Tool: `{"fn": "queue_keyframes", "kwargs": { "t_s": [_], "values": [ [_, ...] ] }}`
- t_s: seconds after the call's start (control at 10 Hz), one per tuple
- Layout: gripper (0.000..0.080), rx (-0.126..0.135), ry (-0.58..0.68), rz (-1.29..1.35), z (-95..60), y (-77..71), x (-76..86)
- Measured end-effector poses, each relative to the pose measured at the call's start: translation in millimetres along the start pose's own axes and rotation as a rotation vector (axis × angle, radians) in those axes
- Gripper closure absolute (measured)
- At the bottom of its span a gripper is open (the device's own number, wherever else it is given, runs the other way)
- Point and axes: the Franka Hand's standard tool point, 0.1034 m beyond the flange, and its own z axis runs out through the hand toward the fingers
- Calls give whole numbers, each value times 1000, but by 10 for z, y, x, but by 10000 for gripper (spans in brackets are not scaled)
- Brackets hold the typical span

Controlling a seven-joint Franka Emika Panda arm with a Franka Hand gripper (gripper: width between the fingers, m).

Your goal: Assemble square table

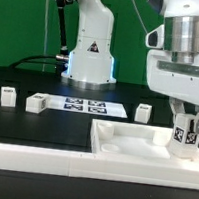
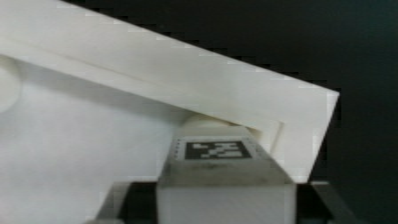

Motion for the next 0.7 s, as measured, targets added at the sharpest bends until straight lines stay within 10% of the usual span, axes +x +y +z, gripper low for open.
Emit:
{"fn": "queue_keyframes", "kwargs": {
  "t_s": [0.3,0.5,0.7],
  "values": [
    [506,3,-7,46,3,-1,-6],
    [250,1,-9,-27,-3,-11,-20],
    [181,3,-1,-228,-8,-39,-33]
  ]
}}
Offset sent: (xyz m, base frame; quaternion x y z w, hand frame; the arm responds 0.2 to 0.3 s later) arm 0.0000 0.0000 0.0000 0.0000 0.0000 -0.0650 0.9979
